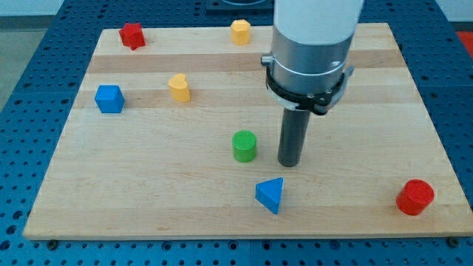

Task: Place the green circle below the heart

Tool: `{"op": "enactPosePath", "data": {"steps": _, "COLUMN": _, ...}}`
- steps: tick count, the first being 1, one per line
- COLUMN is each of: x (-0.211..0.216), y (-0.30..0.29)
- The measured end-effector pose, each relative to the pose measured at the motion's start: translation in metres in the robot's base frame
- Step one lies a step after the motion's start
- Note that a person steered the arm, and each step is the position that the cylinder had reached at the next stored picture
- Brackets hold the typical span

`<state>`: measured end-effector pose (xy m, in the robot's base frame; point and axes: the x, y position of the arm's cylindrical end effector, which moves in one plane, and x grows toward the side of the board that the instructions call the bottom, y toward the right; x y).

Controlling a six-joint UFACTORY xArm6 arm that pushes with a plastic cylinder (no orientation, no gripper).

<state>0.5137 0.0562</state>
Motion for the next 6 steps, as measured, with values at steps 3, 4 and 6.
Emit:
{"op": "enactPosePath", "data": {"steps": 3, "x": -0.008, "y": -0.064}}
{"op": "enactPosePath", "data": {"steps": 4, "x": 0.004, "y": -0.084}}
{"op": "enactPosePath", "data": {"steps": 6, "x": -0.032, "y": -0.091}}
